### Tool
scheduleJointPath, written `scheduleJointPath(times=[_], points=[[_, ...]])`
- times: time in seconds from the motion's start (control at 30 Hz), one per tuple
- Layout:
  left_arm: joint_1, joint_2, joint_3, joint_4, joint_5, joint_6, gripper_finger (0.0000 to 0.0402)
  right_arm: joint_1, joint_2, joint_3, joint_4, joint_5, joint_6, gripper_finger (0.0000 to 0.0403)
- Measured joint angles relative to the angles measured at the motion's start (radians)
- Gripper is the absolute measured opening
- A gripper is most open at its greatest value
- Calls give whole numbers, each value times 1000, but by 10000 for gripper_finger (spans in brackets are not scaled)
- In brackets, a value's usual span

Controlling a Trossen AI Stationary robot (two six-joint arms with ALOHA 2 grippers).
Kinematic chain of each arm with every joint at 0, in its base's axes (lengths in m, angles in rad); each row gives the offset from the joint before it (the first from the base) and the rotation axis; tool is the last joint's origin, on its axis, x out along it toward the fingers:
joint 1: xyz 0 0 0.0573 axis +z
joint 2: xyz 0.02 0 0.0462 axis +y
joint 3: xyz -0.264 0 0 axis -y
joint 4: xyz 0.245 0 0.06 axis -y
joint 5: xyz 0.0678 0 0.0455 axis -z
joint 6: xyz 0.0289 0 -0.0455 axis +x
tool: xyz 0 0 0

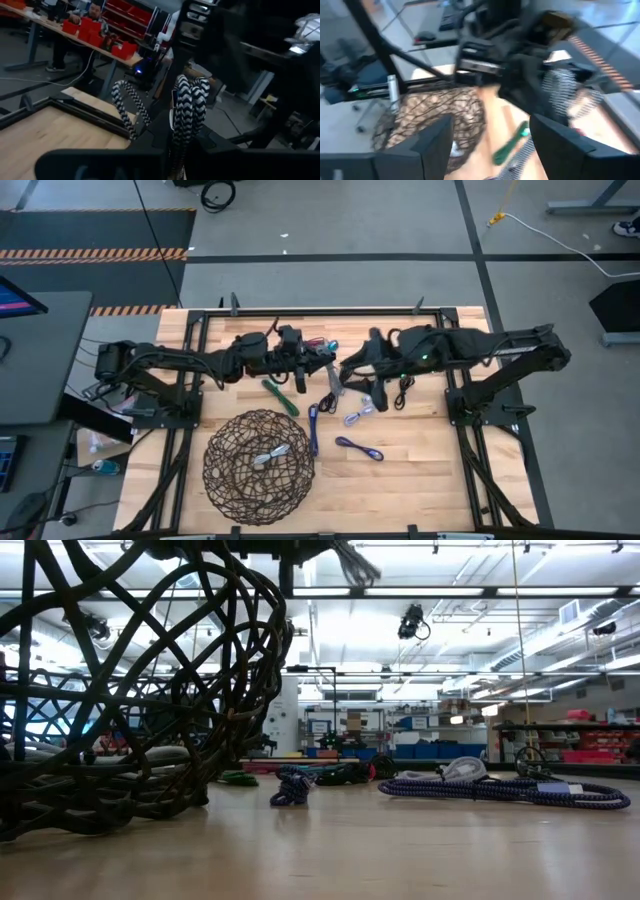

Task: Pick and place USB-C Cables
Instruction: Put the black and white charger cable into the wire basket

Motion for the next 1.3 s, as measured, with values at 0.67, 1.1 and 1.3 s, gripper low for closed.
scheduleJointPath(times=[0.67, 1.1, 1.3], points=[[-274, -143, 2, -895, 229, -197, 28, -5, -238, -3, -93, 78, 1, 261], [-540, -158, 4, -1126, 184, -612, 28, -17, -198, -3, -104, 88, 1, 260], [-607, -139, 4, -1175, 152, -646, 28, -47, -198, -3, -103, 88, 1, 259]])
